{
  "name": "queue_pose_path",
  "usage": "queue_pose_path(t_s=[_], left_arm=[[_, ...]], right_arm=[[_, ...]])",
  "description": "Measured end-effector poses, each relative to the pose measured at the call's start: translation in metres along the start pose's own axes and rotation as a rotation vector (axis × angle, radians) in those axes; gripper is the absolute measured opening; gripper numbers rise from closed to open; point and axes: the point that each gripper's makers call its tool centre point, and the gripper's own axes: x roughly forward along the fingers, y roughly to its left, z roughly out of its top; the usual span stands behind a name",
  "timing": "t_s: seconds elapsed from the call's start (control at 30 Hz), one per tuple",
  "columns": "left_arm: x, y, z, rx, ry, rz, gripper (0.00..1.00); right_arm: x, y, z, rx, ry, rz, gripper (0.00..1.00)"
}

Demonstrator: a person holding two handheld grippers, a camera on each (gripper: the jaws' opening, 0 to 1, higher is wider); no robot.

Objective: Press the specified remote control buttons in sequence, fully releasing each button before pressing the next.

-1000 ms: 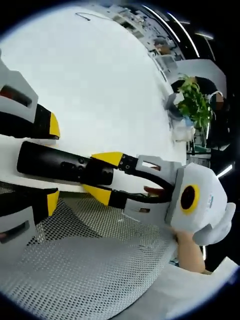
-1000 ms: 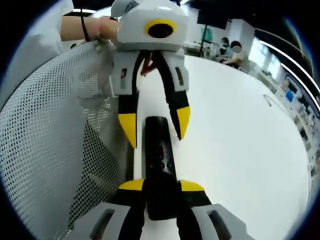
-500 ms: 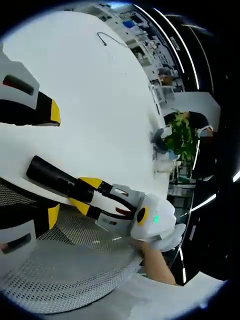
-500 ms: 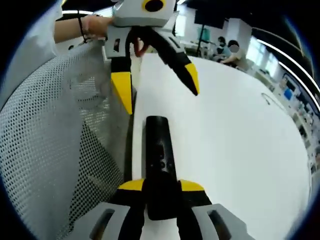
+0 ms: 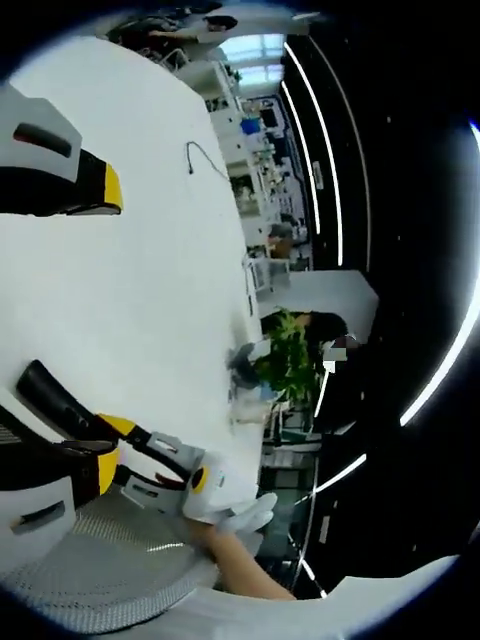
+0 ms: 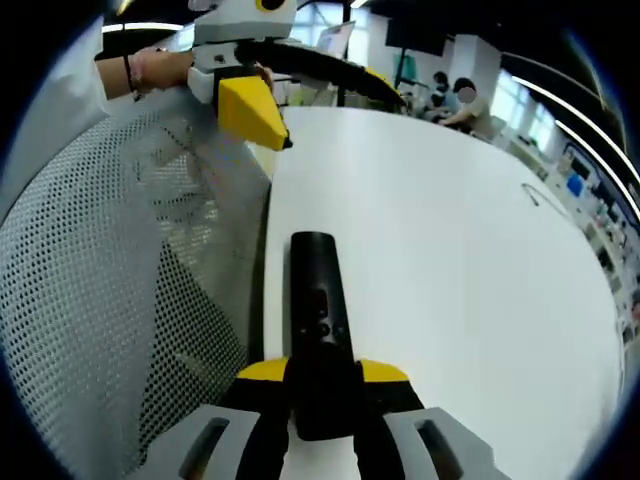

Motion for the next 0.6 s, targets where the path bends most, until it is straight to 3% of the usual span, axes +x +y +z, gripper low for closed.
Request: queue_pose_path(t_s=[0.07, 0.17, 0.2, 0.4, 0.6], left_arm=[[-0.002, 0.004, 0.008, -0.021, -0.061, 0.017, 1.0], [-0.008, 0.012, 0.038, -0.015, -0.247, 0.049, 1.0], [-0.009, 0.014, 0.043, -0.029, -0.278, 0.059, 1.0], [-0.018, 0.023, 0.053, 0.003, -0.328, 0.114, 1.0], [-0.018, 0.024, 0.051, 0.053, -0.303, 0.137, 1.0]], right_arm=[[0.0, 0.0, 0.0, 0.0, 0.002, 0.002, 0.21], [0.001, 0.0, 0.0, -0.006, 0.007, 0.007, 0.21], [0.001, 0.0, 0.0, -0.008, 0.01, 0.009, 0.21], [0.001, -0.002, 0.0, -0.015, 0.027, 0.024, 0.21], [0.001, -0.008, -0.001, -0.012, 0.043, 0.024, 0.21]])
